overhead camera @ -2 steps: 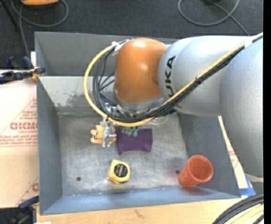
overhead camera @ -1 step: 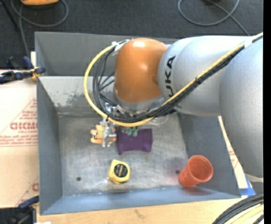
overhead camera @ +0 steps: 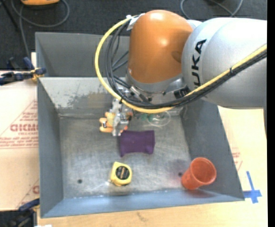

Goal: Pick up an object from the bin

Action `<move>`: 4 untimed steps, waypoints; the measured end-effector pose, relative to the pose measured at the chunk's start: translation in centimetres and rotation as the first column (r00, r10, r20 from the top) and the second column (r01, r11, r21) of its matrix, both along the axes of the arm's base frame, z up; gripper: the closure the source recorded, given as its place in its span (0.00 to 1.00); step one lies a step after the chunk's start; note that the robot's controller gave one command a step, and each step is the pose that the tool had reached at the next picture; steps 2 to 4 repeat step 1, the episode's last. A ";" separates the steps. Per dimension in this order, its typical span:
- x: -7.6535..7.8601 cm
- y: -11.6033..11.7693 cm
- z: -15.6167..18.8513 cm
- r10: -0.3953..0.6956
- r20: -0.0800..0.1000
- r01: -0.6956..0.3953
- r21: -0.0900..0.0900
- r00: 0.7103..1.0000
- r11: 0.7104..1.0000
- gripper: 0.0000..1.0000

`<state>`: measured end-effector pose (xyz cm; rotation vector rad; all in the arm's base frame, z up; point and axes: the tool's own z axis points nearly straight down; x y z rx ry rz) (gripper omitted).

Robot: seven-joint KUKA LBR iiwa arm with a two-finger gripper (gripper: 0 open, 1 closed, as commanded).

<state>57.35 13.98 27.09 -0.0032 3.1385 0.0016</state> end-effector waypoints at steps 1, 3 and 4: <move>0.0 0.0 0.0 0.000 0.000 0.000 0.000 1.000 1.000 1.00; 0.0 0.0 0.0 0.000 0.000 0.000 0.000 1.000 1.000 1.00; 0.0 0.0 0.0 0.000 0.000 0.000 0.000 1.000 1.000 1.00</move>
Offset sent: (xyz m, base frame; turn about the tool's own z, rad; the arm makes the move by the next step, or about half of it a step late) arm 0.0280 0.0072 0.0569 -0.3366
